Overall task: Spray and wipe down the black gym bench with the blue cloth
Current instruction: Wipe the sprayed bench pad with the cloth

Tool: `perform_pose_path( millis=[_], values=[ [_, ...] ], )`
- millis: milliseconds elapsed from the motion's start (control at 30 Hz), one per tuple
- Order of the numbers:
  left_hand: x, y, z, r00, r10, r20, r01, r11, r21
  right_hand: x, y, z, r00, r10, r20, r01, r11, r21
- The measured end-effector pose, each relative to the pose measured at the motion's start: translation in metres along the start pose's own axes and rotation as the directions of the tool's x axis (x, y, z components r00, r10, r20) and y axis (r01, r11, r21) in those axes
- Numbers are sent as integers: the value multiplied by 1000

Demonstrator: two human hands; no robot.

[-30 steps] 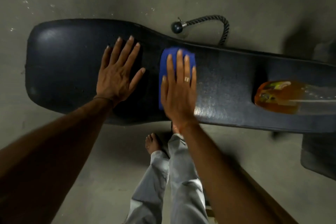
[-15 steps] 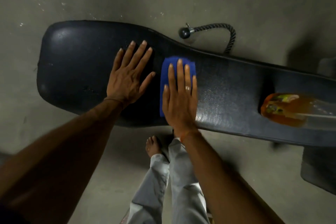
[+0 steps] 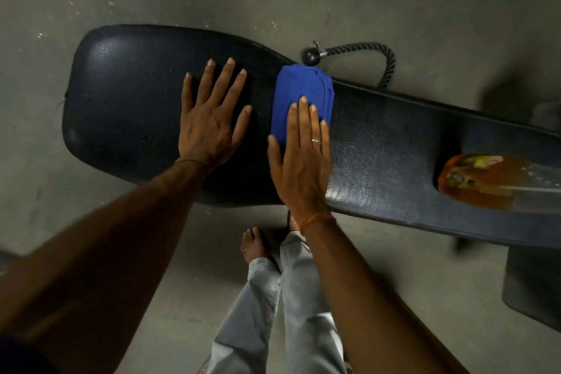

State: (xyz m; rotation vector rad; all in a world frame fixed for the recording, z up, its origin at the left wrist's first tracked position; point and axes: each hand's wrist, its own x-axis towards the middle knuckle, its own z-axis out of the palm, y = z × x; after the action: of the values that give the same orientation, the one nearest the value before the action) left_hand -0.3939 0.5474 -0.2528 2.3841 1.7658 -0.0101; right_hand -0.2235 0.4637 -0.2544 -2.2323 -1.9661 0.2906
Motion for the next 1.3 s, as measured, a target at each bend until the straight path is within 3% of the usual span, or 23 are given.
perform_pose_path(
  millis=[200,300,367,433,533,567,600,667,733,800,900,1033,1133,1233,1300],
  values=[
    [0,0,0,999,-27,-25,26,999,-29,2,-21,2,996,60,-72,-56,997,55],
    [1,-4,-4,1000,-13,-22,11,996,-89,8,-21,-5,966,208,-157,-138,920,367],
    [2,-8,-7,1000,11,-3,-12,995,-102,10,-20,-26,942,305,-140,-150,758,635],
    [4,-18,-10,996,85,33,-82,994,-66,7,-24,-44,936,340,-87,-109,519,848],
    [1,-53,-14,990,139,29,-139,990,3,1,-27,-52,910,406,87,-144,114,983],
    [-2,-64,-15,998,69,2,-69,998,-1,-5,-26,-47,892,423,156,-202,67,977],
    [-5,-72,-16,999,-31,-20,30,999,-22,-12,-26,-41,877,435,205,-274,101,956],
    [-7,-77,-13,989,-149,-26,148,988,-47,-29,-28,-24,888,438,141,-330,393,858],
    [-7,-76,-12,989,-147,-15,146,989,-32,-43,-33,-8,932,358,-60,-220,688,691],
    [-5,-77,-14,990,-140,-8,139,990,-29,-38,-41,-5,940,284,-191,-148,840,521],
    [-4,-77,-14,990,-143,3,143,989,-33,-10,-50,-16,964,130,-234,-46,942,332],
    [-5,-77,-12,991,-137,-11,136,990,-33,14,-58,0,993,-102,-58,104,994,34],
    [-4,-79,-11,990,-139,-17,139,990,-27,12,-56,12,991,-112,67,116,991,-66],
    [-3,-80,-10,990,-141,-18,140,990,-13,50,-55,14,993,-110,51,115,989,-93],
    [-3,-80,-8,990,-138,-19,138,990,-15,94,-59,12,1000,-7,18,8,999,-50]
  ],
)
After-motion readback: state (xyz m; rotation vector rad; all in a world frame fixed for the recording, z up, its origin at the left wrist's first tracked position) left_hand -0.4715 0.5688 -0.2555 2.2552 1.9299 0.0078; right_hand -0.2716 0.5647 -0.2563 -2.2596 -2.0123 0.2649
